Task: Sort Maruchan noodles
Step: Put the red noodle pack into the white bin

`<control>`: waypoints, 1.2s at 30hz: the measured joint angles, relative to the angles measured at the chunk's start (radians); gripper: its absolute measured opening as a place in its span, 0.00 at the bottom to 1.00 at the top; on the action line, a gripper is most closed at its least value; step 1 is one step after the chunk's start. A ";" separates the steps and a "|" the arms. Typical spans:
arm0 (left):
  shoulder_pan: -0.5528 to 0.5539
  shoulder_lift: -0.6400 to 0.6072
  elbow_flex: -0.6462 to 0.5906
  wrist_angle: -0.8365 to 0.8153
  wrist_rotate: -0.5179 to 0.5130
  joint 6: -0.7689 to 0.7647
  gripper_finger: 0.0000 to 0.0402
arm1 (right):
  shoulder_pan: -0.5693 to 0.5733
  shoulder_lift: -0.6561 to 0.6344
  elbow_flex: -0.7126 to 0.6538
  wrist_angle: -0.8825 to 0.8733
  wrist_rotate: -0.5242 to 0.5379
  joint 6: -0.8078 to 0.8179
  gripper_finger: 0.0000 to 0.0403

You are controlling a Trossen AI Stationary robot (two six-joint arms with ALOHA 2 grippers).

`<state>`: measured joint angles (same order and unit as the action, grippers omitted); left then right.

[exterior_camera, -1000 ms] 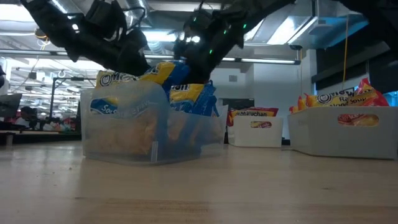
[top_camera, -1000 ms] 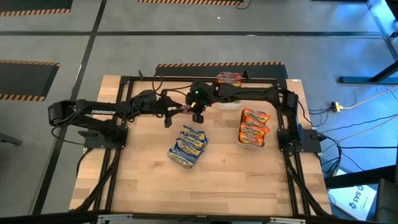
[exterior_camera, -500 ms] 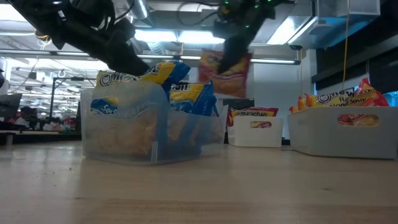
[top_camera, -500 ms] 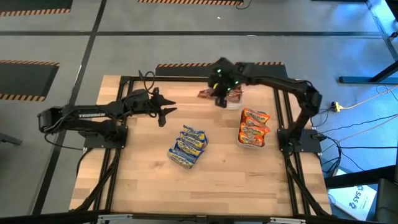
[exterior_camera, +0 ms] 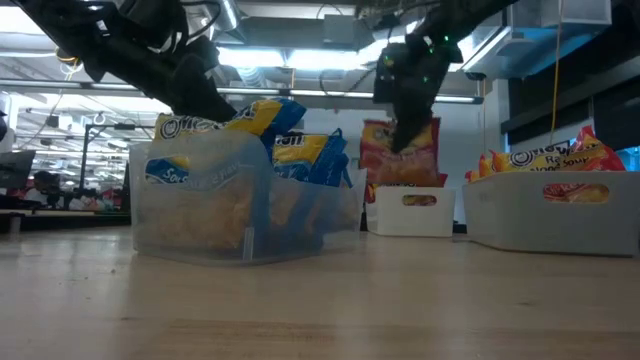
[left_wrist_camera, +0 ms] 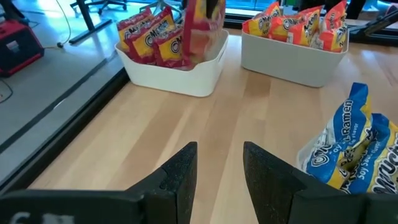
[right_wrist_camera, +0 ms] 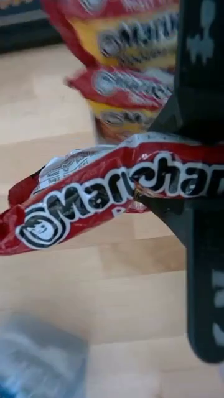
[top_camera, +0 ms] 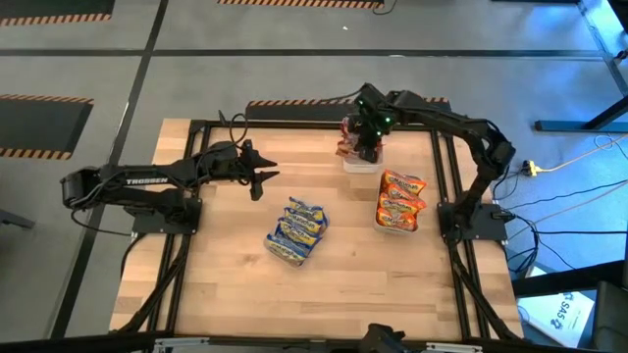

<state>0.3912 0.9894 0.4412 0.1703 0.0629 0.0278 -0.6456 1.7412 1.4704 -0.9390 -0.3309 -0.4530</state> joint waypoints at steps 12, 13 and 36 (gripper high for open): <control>0.000 0.000 0.000 0.005 -0.020 -0.022 0.31 | -0.045 0.000 -0.111 0.055 0.089 -0.001 0.11; 0.000 0.000 0.000 0.005 -0.020 -0.022 0.31 | -0.043 0.000 -0.111 0.055 0.095 -0.001 0.11; 0.000 0.000 0.000 0.026 -0.021 -0.018 0.31 | -0.035 0.024 -0.291 0.257 0.070 -0.049 0.13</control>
<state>0.3912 0.9894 0.4412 0.1966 0.0418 0.0097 -0.6804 1.7649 1.1795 -0.6819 -0.2612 -0.5019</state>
